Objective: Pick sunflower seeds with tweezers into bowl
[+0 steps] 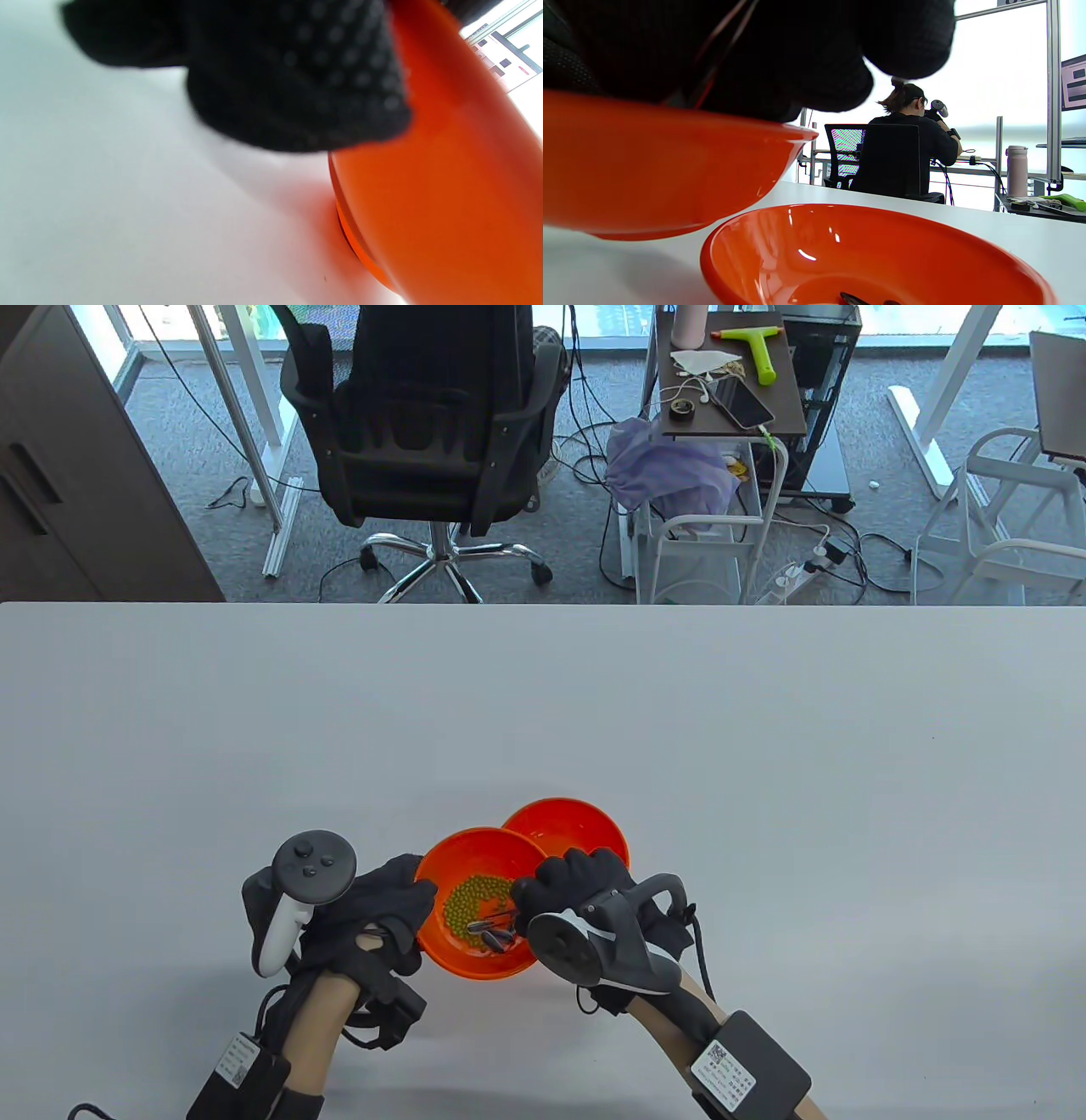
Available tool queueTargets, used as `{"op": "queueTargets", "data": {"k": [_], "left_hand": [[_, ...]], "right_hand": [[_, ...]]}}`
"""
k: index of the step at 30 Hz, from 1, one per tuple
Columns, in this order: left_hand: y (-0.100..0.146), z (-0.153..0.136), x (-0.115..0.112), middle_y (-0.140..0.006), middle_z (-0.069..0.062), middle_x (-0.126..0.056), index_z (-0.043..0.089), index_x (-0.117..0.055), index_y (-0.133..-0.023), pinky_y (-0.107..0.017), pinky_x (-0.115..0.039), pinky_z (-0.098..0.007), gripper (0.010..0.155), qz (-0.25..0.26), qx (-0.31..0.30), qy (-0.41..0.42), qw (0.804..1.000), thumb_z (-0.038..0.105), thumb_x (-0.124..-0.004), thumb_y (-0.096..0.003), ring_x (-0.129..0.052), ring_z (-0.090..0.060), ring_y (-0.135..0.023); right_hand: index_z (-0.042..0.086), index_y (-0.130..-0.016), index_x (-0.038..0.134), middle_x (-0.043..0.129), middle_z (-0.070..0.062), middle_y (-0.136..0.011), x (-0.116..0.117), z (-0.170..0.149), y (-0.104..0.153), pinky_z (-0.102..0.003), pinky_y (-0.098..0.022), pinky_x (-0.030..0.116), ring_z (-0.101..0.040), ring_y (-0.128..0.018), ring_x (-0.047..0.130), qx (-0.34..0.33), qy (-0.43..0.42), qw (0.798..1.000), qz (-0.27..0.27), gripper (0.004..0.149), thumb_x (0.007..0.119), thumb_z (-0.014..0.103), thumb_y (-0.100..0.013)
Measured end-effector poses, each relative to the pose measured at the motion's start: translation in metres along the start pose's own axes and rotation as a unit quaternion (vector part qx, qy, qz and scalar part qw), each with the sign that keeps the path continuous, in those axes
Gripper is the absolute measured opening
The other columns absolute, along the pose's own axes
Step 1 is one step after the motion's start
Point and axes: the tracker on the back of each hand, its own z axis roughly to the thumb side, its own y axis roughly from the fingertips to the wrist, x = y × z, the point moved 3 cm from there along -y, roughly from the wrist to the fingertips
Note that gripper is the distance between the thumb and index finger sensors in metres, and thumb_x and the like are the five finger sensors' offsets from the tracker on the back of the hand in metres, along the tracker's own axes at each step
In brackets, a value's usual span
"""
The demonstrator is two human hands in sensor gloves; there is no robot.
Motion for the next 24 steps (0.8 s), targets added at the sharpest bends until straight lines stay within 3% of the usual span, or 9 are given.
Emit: {"op": "queueTargets", "data": {"k": [11, 24], "left_hand": [[0.0000, 0.0006, -0.0012, -0.041, -0.006, -0.105, 0.015, -0.081, -0.091, -0.016, -0.094, -0.034, 0.050, -0.001, -0.001, -0.003, 1.000, 0.039, -0.079, -0.0467, -0.105, -0.012, -0.004], [0.0000, 0.0003, -0.0017, -0.041, -0.006, -0.105, 0.015, -0.081, -0.091, -0.016, -0.094, -0.034, 0.050, -0.002, 0.001, -0.002, 1.000, 0.039, -0.079, -0.0468, -0.105, -0.011, -0.004]], "right_hand": [[0.031, -0.065, 0.103, 0.104, 0.007, -0.056, 0.0016, 0.0029, -0.0002, -0.037, -0.046, 0.086, -0.013, -0.041, 0.100, -0.006, 0.001, 1.000, 0.020, 0.043, 0.092, 0.047, -0.027], [0.029, -0.063, 0.104, 0.105, 0.006, -0.055, -0.0003, 0.0022, 0.0000, -0.037, -0.046, 0.086, -0.013, -0.040, 0.099, -0.007, 0.001, 1.000, 0.007, 0.040, 0.091, 0.044, -0.028]]}}
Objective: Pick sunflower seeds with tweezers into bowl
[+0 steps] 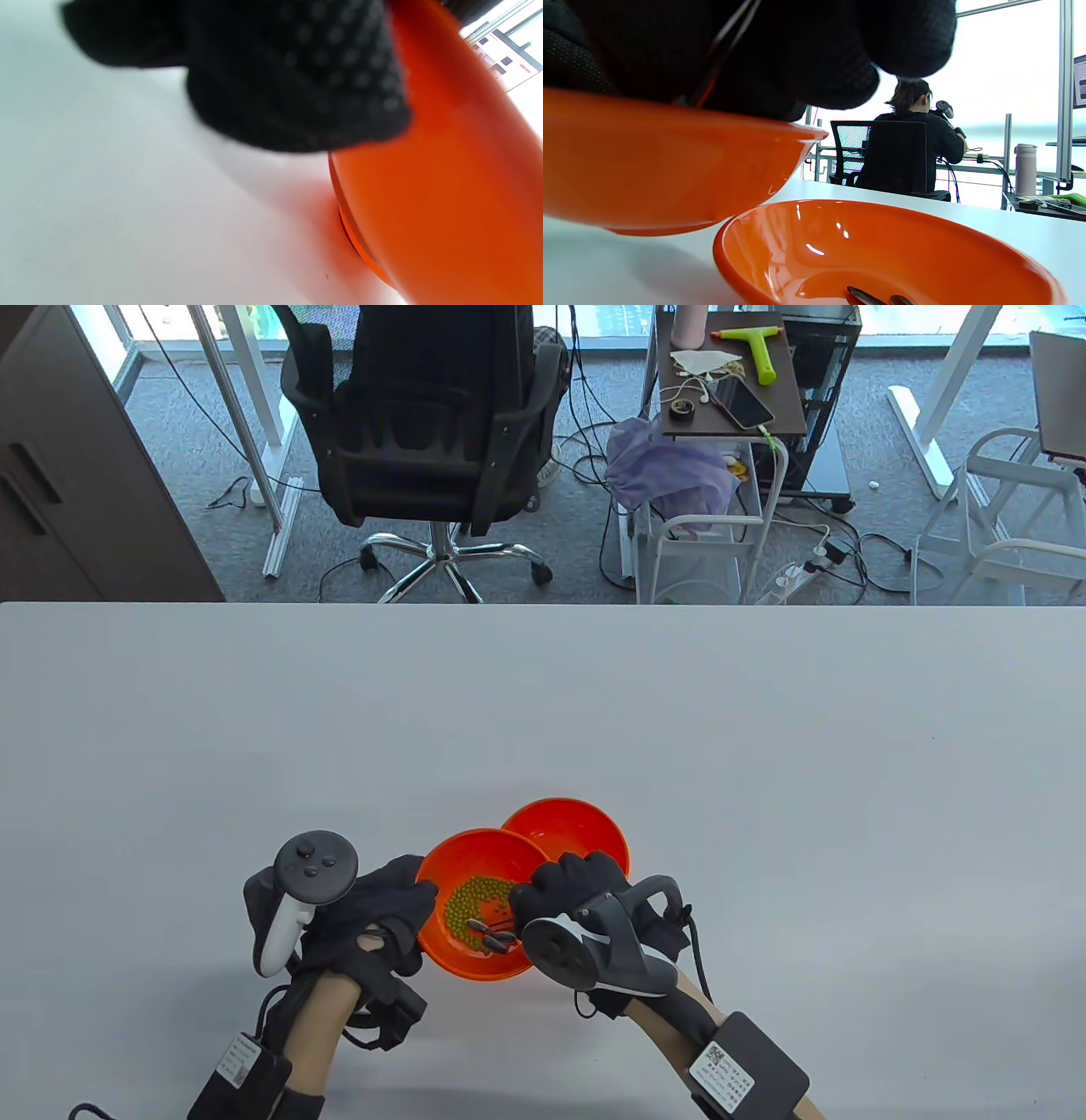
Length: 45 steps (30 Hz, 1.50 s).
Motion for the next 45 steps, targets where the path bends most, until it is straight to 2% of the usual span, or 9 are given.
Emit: {"op": "queueTargets", "data": {"k": [15, 18, 22, 31, 39, 41, 45], "left_hand": [[0.000, -0.003, 0.005, -0.041, -0.006, -0.105, 0.015, -0.081, -0.091, -0.016, -0.094, -0.034, 0.050, 0.008, 0.013, 0.001, 1.000, 0.039, -0.079, -0.0467, -0.105, -0.011, -0.004], [0.000, -0.005, 0.007, -0.041, -0.006, -0.105, 0.015, -0.081, -0.091, -0.016, -0.094, -0.034, 0.050, 0.011, 0.016, 0.001, 1.000, 0.039, -0.079, -0.0468, -0.105, -0.012, -0.004], [-0.001, -0.006, 0.009, -0.041, -0.006, -0.105, 0.015, -0.081, -0.091, -0.016, -0.094, -0.034, 0.050, 0.014, 0.018, 0.002, 1.000, 0.039, -0.079, -0.0467, -0.105, -0.011, -0.004], [-0.001, -0.006, 0.010, -0.041, -0.006, -0.105, 0.015, -0.081, -0.091, -0.016, -0.094, -0.034, 0.050, 0.014, 0.017, 0.002, 1.000, 0.039, -0.079, -0.0468, -0.105, -0.012, -0.004], [-0.001, -0.007, 0.010, -0.041, -0.006, -0.105, 0.015, -0.081, -0.091, -0.016, -0.094, -0.034, 0.051, 0.014, 0.018, 0.002, 1.000, 0.039, -0.079, -0.0468, -0.105, -0.012, -0.004], [-0.001, -0.007, 0.010, -0.041, -0.006, -0.105, 0.015, -0.081, -0.091, -0.016, -0.094, -0.034, 0.051, 0.014, 0.018, 0.002, 1.000, 0.039, -0.079, -0.0467, -0.105, -0.012, -0.004], [-0.001, -0.007, 0.010, -0.041, -0.006, -0.105, 0.015, -0.081, -0.091, -0.016, -0.094, -0.034, 0.050, 0.014, 0.019, 0.002, 1.000, 0.039, -0.079, -0.0467, -0.105, -0.012, -0.004]], "right_hand": [[0.027, -0.063, 0.105, 0.105, 0.005, -0.054, -0.026, -0.063, 0.001, -0.037, -0.045, 0.086, -0.014, -0.039, 0.099, 0.142, -0.020, 0.987, -0.072, 0.040, 0.090, 0.043, -0.029], [0.027, -0.063, 0.104, 0.105, 0.005, -0.054, -0.023, -0.077, 0.002, -0.037, -0.044, 0.087, -0.014, -0.039, 0.099, 0.171, -0.017, 0.983, -0.062, 0.040, 0.090, 0.043, -0.029], [0.026, -0.064, 0.105, 0.105, 0.005, -0.054, -0.008, -0.086, 0.002, -0.037, -0.044, 0.087, -0.014, -0.039, 0.099, 0.189, -0.004, 0.982, -0.026, 0.041, 0.091, 0.043, -0.029], [0.026, -0.063, 0.105, 0.105, 0.004, -0.054, 0.027, -0.080, 0.000, -0.037, -0.044, 0.086, -0.014, -0.039, 0.099, 0.177, 0.040, 0.982, 0.056, 0.040, 0.091, 0.043, -0.029], [0.026, -0.063, 0.105, 0.105, 0.004, -0.053, 0.035, -0.077, 0.000, -0.038, -0.044, 0.086, -0.014, -0.039, 0.099, 0.172, 0.052, 0.980, 0.079, 0.040, 0.091, 0.043, -0.029], [0.026, -0.063, 0.105, 0.105, 0.004, -0.054, 0.038, -0.078, -0.001, -0.038, -0.044, 0.087, -0.014, -0.039, 0.100, 0.175, 0.054, 0.978, 0.100, 0.041, 0.091, 0.044, -0.029], [0.027, -0.064, 0.105, 0.105, 0.005, -0.054, 0.034, -0.079, 0.000, -0.037, -0.044, 0.087, -0.014, -0.039, 0.100, 0.181, 0.056, 0.978, 0.086, 0.041, 0.091, 0.045, -0.029]]}}
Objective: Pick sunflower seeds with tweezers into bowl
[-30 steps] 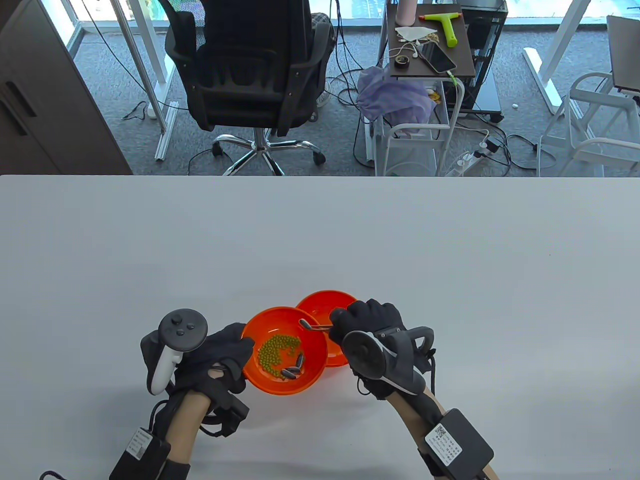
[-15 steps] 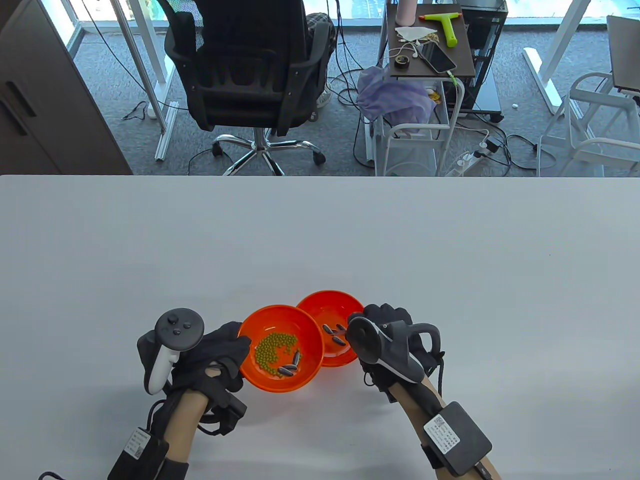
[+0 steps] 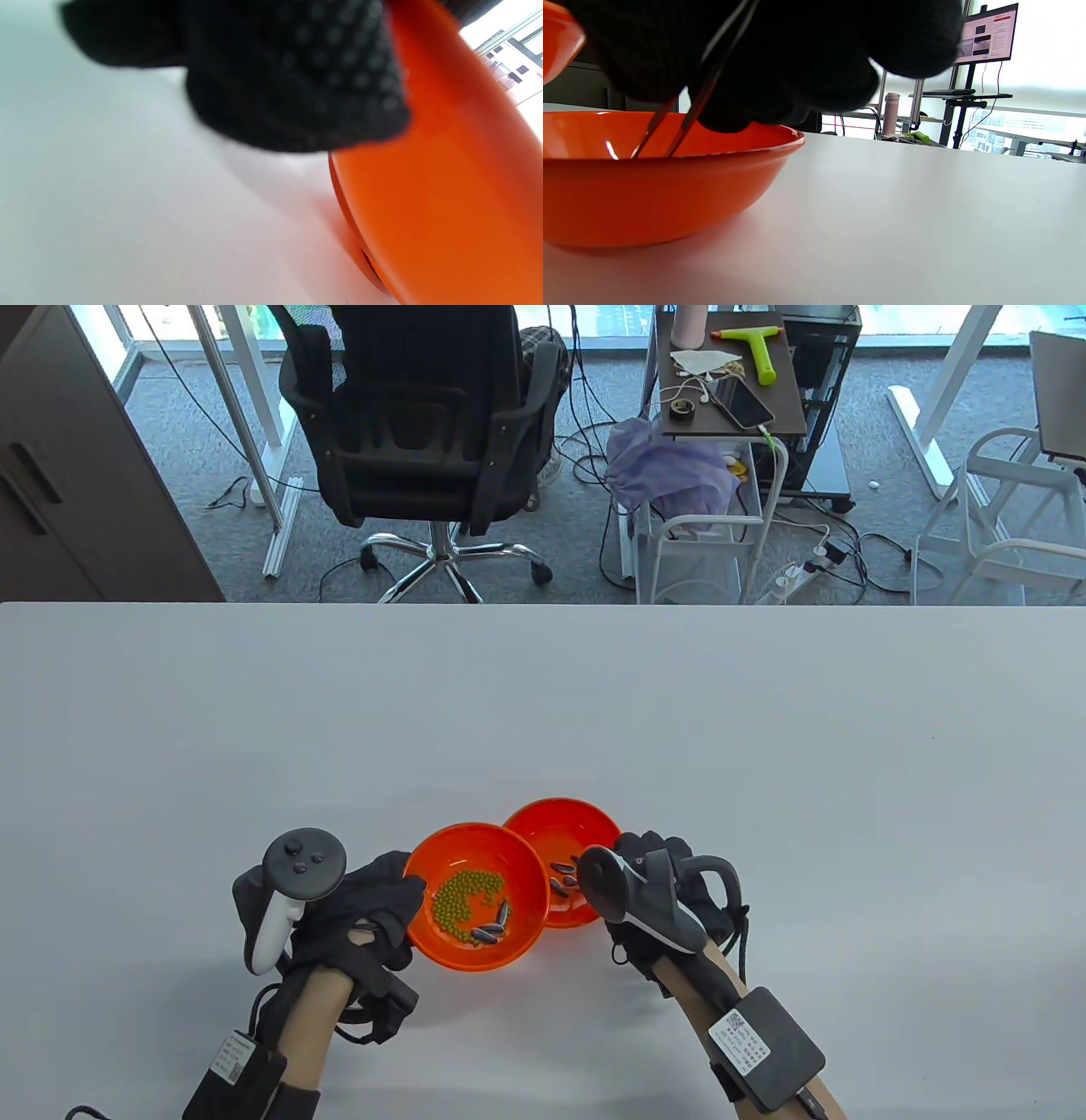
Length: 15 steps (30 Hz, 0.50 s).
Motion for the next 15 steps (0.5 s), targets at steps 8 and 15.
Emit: {"op": "queueTargets", "data": {"k": [8, 15], "left_hand": [[0.000, 0.000, 0.000, -0.041, -0.006, -0.105, 0.015, -0.081, -0.091, -0.016, -0.094, -0.034, 0.050, -0.001, 0.000, 0.000, 1.000, 0.039, -0.079, -0.0467, -0.105, -0.012, -0.004], [-0.001, 0.000, -0.001, -0.041, -0.006, -0.105, 0.015, -0.081, -0.091, -0.016, -0.094, -0.034, 0.050, -0.001, -0.001, -0.001, 1.000, 0.039, -0.079, -0.0467, -0.105, -0.012, -0.004]], "right_hand": [[0.027, -0.064, 0.105, 0.105, 0.005, -0.054, -0.025, -0.011, 0.003, -0.037, -0.044, 0.087, -0.014, -0.039, 0.100, 0.028, -0.047, 0.996, -0.064, 0.041, 0.091, 0.045, -0.029], [0.027, -0.064, 0.105, 0.105, 0.006, -0.054, -0.053, -0.010, 0.010, -0.037, -0.044, 0.087, -0.013, -0.039, 0.100, 0.007, -0.095, 0.988, -0.122, 0.041, 0.091, 0.045, -0.029]]}}
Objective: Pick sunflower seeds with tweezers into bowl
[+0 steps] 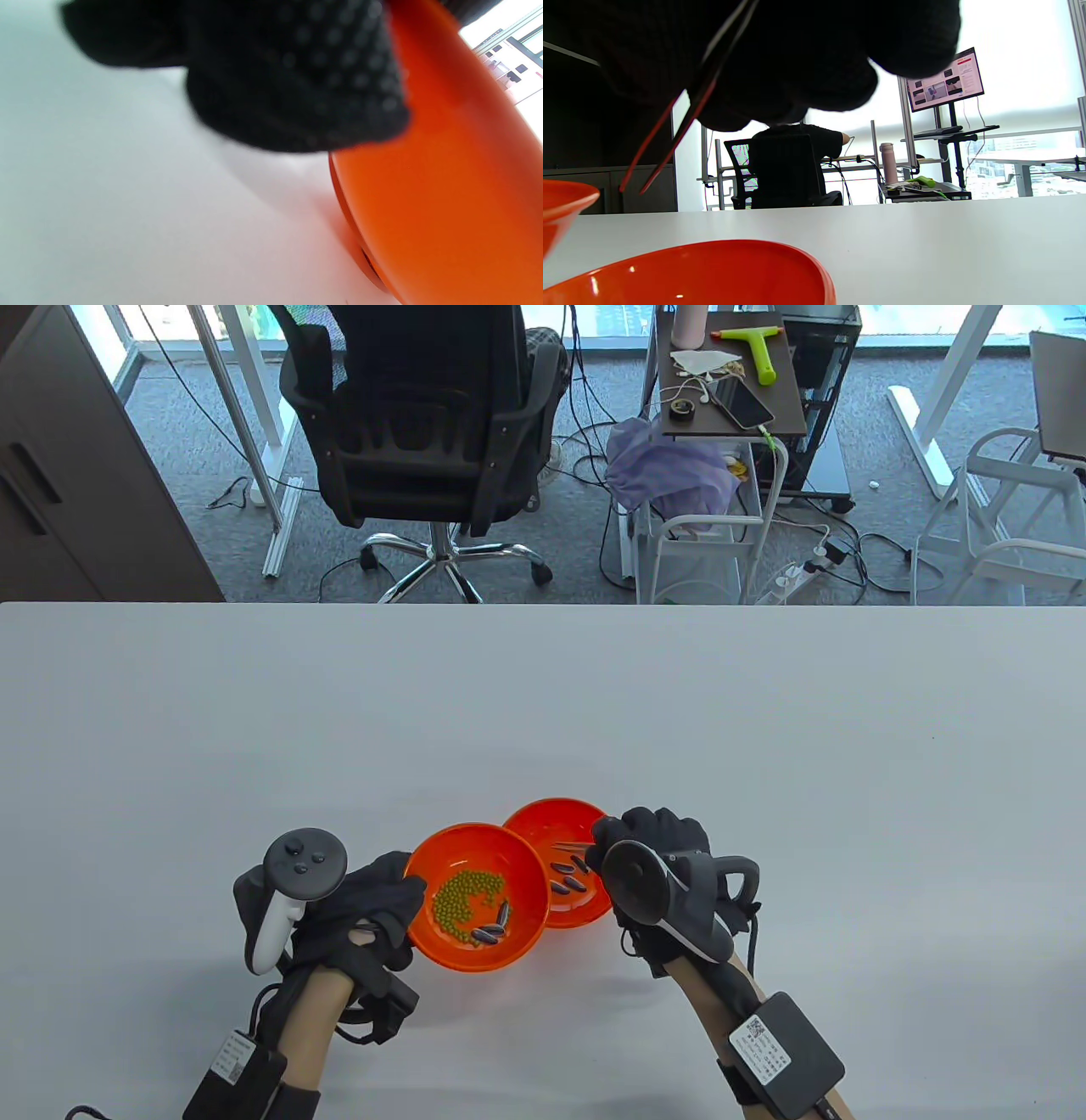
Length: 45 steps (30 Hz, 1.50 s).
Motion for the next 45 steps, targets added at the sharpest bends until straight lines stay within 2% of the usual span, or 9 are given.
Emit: {"op": "queueTargets", "data": {"k": [10, 19, 26, 45], "left_hand": [[0.000, 0.000, -0.001, -0.041, -0.006, -0.105, 0.015, -0.081, -0.091, -0.016, -0.094, -0.034, 0.051, -0.001, -0.003, 0.000, 1.000, 0.039, -0.079, -0.0468, -0.105, -0.012, -0.004], [-0.001, 0.001, -0.002, -0.041, -0.006, -0.105, 0.015, -0.081, -0.091, -0.016, -0.094, -0.034, 0.050, -0.002, -0.005, -0.001, 1.000, 0.039, -0.079, -0.0467, -0.105, -0.012, -0.004], [-0.001, 0.001, -0.002, -0.041, -0.006, -0.105, 0.015, -0.081, -0.091, -0.016, -0.094, -0.034, 0.050, -0.002, -0.005, -0.001, 1.000, 0.039, -0.079, -0.0467, -0.105, -0.012, -0.004], [-0.001, 0.000, -0.003, -0.041, -0.006, -0.105, 0.015, -0.081, -0.091, -0.016, -0.094, -0.034, 0.050, -0.003, -0.007, -0.006, 1.000, 0.039, -0.079, -0.0467, -0.105, -0.012, -0.004]], "right_hand": [[0.028, -0.064, 0.104, 0.105, 0.006, -0.055, -0.002, 0.029, 0.008, -0.037, -0.045, 0.086, -0.013, -0.040, 0.100, -0.071, -0.040, 0.996, 0.021, 0.041, 0.091, 0.045, -0.029], [0.029, -0.064, 0.104, 0.104, 0.006, -0.055, 0.014, 0.058, 0.021, -0.038, -0.047, 0.086, -0.014, -0.042, 0.100, -0.147, -0.003, 0.987, 0.065, 0.041, 0.091, 0.044, -0.029], [0.029, -0.064, 0.104, 0.104, 0.006, -0.056, 0.020, 0.068, 0.026, -0.038, -0.047, 0.085, -0.014, -0.042, 0.099, -0.168, 0.016, 0.982, 0.086, 0.041, 0.091, 0.045, -0.029], [0.029, -0.063, 0.105, 0.105, 0.006, -0.054, 0.023, 0.075, 0.030, -0.038, -0.047, 0.086, -0.014, -0.041, 0.099, -0.179, 0.037, 0.980, 0.084, 0.040, 0.091, 0.044, -0.029]]}}
